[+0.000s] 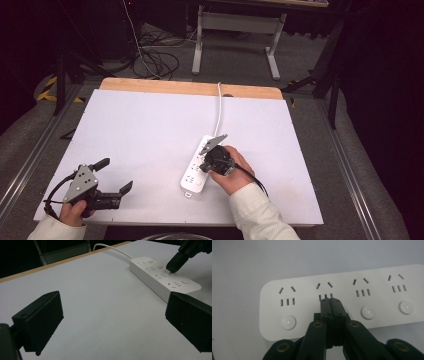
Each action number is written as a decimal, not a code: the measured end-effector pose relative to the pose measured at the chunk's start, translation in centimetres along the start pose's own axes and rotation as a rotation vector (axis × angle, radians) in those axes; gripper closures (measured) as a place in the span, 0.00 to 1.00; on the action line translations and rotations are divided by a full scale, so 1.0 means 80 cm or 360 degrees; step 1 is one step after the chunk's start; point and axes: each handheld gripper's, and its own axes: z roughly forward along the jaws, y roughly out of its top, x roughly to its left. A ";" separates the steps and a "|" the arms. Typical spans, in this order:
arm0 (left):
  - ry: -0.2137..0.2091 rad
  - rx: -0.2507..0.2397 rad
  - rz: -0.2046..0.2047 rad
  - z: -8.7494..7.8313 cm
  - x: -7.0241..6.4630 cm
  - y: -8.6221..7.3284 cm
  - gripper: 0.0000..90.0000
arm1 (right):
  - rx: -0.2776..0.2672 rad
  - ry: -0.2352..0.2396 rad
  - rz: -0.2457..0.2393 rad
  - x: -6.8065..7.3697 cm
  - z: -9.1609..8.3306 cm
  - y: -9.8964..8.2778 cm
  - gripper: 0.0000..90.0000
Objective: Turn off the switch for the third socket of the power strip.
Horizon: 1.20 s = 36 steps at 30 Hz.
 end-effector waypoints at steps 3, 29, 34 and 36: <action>0.0000 0.0001 -0.0009 0.000 0.000 0.000 0.02 | -0.0004 -0.0002 0.0006 0.001 0.001 0.000 1.00; 0.0001 0.0008 -0.0001 0.000 -0.001 0.000 0.02 | -0.0003 -0.0002 0.0026 0.001 0.004 -0.004 1.00; 0.0001 0.0007 -0.0009 0.001 -0.002 0.000 0.02 | 0.0002 -0.0038 0.0025 0.004 0.004 -0.003 1.00; 0.0001 0.0006 -0.0008 0.001 -0.002 0.000 0.02 | 0.0002 -0.0040 0.0025 0.005 0.005 -0.003 1.00</action>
